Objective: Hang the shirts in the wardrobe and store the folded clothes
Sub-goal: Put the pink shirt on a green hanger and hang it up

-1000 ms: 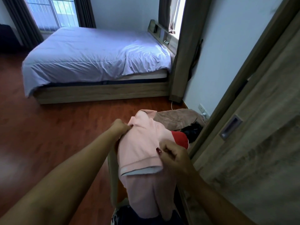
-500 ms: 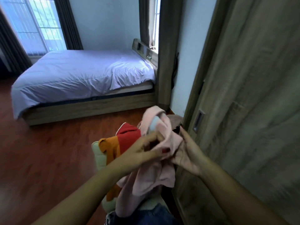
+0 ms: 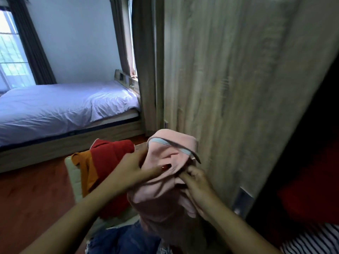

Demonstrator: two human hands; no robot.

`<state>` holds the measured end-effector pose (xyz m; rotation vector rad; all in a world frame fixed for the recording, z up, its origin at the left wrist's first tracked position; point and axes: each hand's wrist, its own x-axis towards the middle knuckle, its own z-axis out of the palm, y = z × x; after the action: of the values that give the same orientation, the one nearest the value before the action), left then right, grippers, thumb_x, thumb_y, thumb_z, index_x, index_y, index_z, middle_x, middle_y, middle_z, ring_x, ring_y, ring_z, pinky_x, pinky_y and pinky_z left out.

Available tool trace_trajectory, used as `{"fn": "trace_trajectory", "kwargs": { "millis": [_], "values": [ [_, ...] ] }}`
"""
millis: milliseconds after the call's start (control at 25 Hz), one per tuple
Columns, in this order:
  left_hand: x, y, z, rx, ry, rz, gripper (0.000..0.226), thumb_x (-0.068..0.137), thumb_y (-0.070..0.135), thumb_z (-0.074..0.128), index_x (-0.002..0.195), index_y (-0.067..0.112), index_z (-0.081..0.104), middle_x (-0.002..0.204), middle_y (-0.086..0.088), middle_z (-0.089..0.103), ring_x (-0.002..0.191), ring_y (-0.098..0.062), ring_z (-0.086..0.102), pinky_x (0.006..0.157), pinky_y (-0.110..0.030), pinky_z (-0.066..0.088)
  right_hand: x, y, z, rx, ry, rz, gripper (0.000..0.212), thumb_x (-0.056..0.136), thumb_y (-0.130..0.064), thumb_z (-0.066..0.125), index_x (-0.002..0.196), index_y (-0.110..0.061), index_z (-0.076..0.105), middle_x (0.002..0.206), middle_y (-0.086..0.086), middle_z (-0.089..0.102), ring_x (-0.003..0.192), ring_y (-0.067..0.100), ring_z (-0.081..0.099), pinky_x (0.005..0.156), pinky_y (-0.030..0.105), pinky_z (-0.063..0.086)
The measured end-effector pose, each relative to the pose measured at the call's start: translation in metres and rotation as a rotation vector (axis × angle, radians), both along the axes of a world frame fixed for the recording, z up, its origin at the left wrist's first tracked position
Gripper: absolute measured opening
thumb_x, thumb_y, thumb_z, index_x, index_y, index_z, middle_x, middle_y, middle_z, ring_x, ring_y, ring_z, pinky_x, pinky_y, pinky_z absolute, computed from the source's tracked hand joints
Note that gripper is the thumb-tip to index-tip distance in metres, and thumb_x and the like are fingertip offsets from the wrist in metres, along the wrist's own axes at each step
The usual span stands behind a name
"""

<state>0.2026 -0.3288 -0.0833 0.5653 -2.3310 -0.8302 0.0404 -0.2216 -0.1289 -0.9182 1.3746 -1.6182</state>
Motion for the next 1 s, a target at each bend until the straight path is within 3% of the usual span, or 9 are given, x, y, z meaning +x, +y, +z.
{"fn": "trace_trajectory", "kwargs": {
  "millis": [120, 200, 280, 400, 480, 560, 760, 880, 1000],
  "values": [
    [-0.017, 0.026, 0.003, -0.002, 0.074, -0.105, 0.031, 0.081, 0.024, 0.062, 0.111, 0.027, 0.061, 0.105, 0.037, 0.063, 0.099, 0.016, 0.056, 0.085, -0.006, 0.042, -0.005, 0.056, -0.003, 0.002, 0.147, -0.068, 0.025, 0.082, -0.026, 0.060, 0.076, -0.003, 0.066, 0.078, 0.007, 0.063, 0.078, 0.017, 0.056, 0.069, 0.036, 0.046],
    [-0.027, 0.044, 0.004, 0.247, 0.289, -0.150, 0.037, 0.077, 0.014, 0.065, 0.114, 0.015, 0.061, 0.106, 0.021, 0.070, 0.100, 0.002, 0.062, 0.089, -0.014, 0.047, -0.014, 0.092, 0.001, 0.048, 0.104, 0.007, 0.026, 0.089, -0.018, 0.059, 0.079, 0.005, 0.063, 0.078, 0.012, 0.061, 0.073, 0.019, 0.061, 0.063, 0.030, 0.054],
    [-0.038, 0.061, 0.009, 0.581, 0.472, -0.233, 0.049, 0.073, 0.012, 0.073, 0.120, 0.001, 0.058, 0.105, -0.002, 0.073, 0.099, -0.017, 0.067, 0.086, -0.028, 0.055, -0.024, 0.125, 0.015, 0.096, 0.180, 0.065, 0.027, 0.093, -0.014, 0.052, 0.077, 0.004, 0.065, 0.065, 0.008, 0.066, 0.054, 0.015, 0.063, 0.046, 0.019, 0.048],
    [-0.054, 0.076, 0.029, 0.908, 0.553, -0.336, 0.045, 0.074, 0.011, 0.064, 0.116, -0.005, 0.057, 0.094, -0.015, 0.073, 0.081, -0.022, 0.071, 0.067, -0.031, 0.059, -0.049, 0.161, 0.049, -0.095, 0.288, -0.262, 0.042, 0.093, -0.018, 0.050, 0.054, -0.009, 0.062, 0.045, 0.004, 0.060, 0.034, 0.013, 0.047, 0.034, 0.017, 0.030],
    [-0.061, 0.079, 0.045, 1.011, 0.512, -0.349, 0.072, 0.055, 0.026, 0.086, 0.119, 0.004, 0.060, 0.103, -0.015, 0.070, 0.082, -0.021, 0.071, 0.068, -0.033, 0.058, -0.065, 0.169, 0.075, -0.242, 0.381, -0.458, 0.039, 0.093, -0.016, 0.051, 0.055, -0.009, 0.056, 0.046, 0.002, 0.056, 0.037, 0.009, 0.043, 0.037, 0.016, 0.031],
    [-0.067, 0.082, 0.058, 0.981, 0.463, -0.397, 0.086, 0.029, 0.035, 0.096, 0.107, 0.012, 0.071, 0.102, -0.014, 0.071, 0.082, -0.019, 0.071, 0.069, -0.033, 0.058, -0.068, 0.166, 0.098, -0.262, 0.512, -0.439, 0.026, 0.089, -0.020, 0.057, 0.066, -0.008, 0.057, 0.055, 0.000, 0.056, 0.045, 0.005, 0.047, 0.047, 0.015, 0.039],
    [-0.068, 0.115, 0.096, 0.689, 0.459, -0.591, 0.045, 0.025, 0.047, 0.092, 0.065, 0.030, 0.078, 0.066, 0.008, 0.074, 0.062, 0.000, 0.068, 0.057, -0.015, 0.053, -0.046, 0.159, 0.121, -0.271, 0.605, -0.192, 0.023, 0.078, -0.029, 0.071, 0.085, -0.008, 0.062, 0.077, 0.002, 0.063, 0.073, 0.005, 0.056, 0.068, 0.020, 0.047],
    [-0.064, 0.118, 0.102, 0.634, 0.444, -0.699, 0.034, 0.036, 0.040, 0.087, 0.068, 0.033, 0.077, 0.067, 0.009, 0.074, 0.063, -0.001, 0.069, 0.058, -0.016, 0.054, -0.035, 0.161, 0.118, -0.269, 0.700, -0.168, 0.023, 0.082, -0.030, 0.067, 0.086, -0.008, 0.065, 0.079, 0.013, 0.066, 0.074, 0.010, 0.057, 0.066, 0.034, 0.049],
    [-0.069, 0.101, 0.085, 0.616, 0.464, -0.542, 0.025, 0.060, 0.020, 0.083, 0.082, 0.031, 0.077, 0.080, 0.007, 0.076, 0.077, -0.005, 0.069, 0.067, -0.020, 0.056, -0.026, 0.159, 0.128, -0.307, 0.676, -0.220, 0.025, 0.084, -0.028, 0.060, 0.080, -0.003, 0.061, 0.066, 0.007, 0.052, 0.062, 0.008, 0.046, 0.054, 0.025, 0.039]
  ]
}}
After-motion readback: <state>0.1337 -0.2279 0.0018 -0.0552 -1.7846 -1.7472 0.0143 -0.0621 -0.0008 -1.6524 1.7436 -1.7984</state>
